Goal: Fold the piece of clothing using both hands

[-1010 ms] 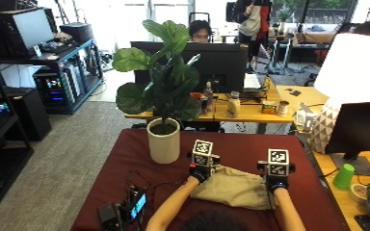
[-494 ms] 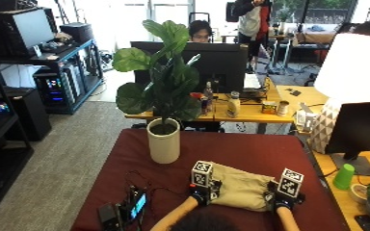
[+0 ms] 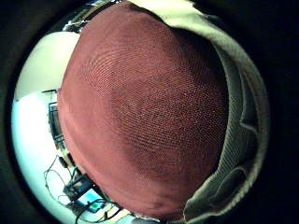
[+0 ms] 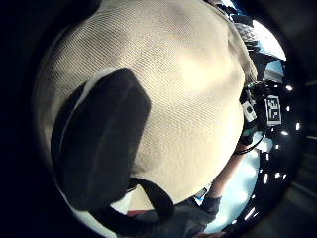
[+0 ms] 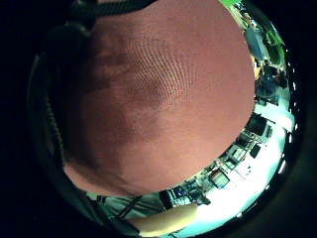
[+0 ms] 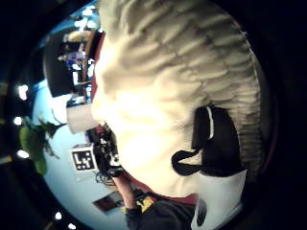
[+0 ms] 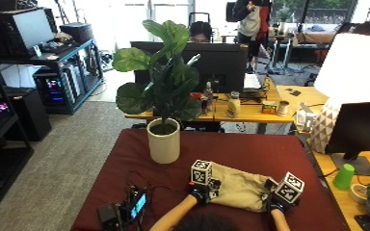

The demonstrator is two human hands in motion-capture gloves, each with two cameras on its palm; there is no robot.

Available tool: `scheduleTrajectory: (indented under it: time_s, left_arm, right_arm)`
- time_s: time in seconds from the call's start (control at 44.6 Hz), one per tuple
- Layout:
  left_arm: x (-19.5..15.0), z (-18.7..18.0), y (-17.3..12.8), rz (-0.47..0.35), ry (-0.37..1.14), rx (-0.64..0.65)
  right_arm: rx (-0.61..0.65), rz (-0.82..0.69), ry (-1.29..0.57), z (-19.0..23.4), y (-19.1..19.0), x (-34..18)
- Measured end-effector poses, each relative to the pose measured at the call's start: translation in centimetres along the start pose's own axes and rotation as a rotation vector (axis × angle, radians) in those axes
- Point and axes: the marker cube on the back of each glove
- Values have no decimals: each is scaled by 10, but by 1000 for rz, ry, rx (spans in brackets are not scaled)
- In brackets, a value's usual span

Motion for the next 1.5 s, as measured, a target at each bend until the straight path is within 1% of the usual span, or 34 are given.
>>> scheduleTrajectory:
  time_s: [0.045,0.112,0.18,0.224,0.247,0.314,0.404,0.471,0.539,0.583,0.606,0.673,0.741,0.808,0.853,0.92,0.965,1.01,1.077,1.122,1.212,1.279,1.324,1.391,1.436,1.459,1.504]
  left_arm:
    - [-2,-4,1,2,4,-23]
    - [-8,-11,2,9,21,-54]
    - [-15,-21,6,24,55,-92]
    - [-19,-29,10,46,77,-92]
    - [-21,-33,12,44,84,-90]
    - [-34,-46,19,-19,75,-79]
    - [-47,-64,30,-53,59,-34]
    - [-59,-77,33,-107,23,14]
    - [-66,-90,42,-136,23,31]
    - [-73,-104,47,-158,3,99]
    - [-76,-112,50,-160,-3,134]
    - [-80,-129,59,-166,-9,219]
    - [-91,-135,60,-187,10,225]
    - [-115,-130,39,-225,28,207]
    - [-128,-131,33,-263,18,212]
    - [-143,-137,36,-330,-4,207]
    - [-154,-140,40,-381,-14,190]
    - [-163,-142,45,-424,-9,170]
    - [-173,-142,49,-458,11,142]
    - [-179,-141,51,-471,19,123]
    - [-188,-139,56,-499,17,90]
    - [-193,-137,57,-516,15,79]
    - [-193,-137,56,-516,13,77]
    - [-189,-139,59,-508,14,75]
    - [-184,-140,63,-499,16,70]
    - [-183,-140,62,-497,16,67]
    - [-183,-137,58,-495,13,61]
  right_arm:
    - [116,-27,0,1,-9,-3]
    - [190,-48,40,-1,-7,-11]
    - [225,-55,94,-6,-2,-18]
    - [223,-57,119,-8,-2,-20]
    - [219,-57,128,-10,-4,-22]
    - [207,-53,139,-20,-9,-28]
    - [214,-48,148,-44,-6,-41]
    - [241,-56,177,-62,-5,-55]
    - [275,-74,237,-78,-6,-80]
    - [322,-84,302,-90,-7,-106]
    - [347,-90,338,-98,-1,-121]
    - [412,-122,417,-121,42,-156]
    - [433,-165,465,-121,69,-194]
    - [414,-208,525,-102,85,-244]
    - [399,-232,551,-85,94,-272]
    - [400,-253,563,-64,114,-302]
    - [407,-265,548,-55,140,-314]
    - [389,-303,516,-43,161,-326]
    - [315,-355,464,-16,167,-339]
    - [239,-385,406,2,170,-344]
    - [13,-415,262,25,184,-340]
    - [-139,-422,181,26,195,-333]
    - [-175,-448,121,22,195,-332]
    - [-200,-480,49,9,194,-329]
    - [-190,-495,19,0,189,-327]
    - [-172,-506,9,-4,183,-327]
    - [-116,-533,-5,-7,157,-329]
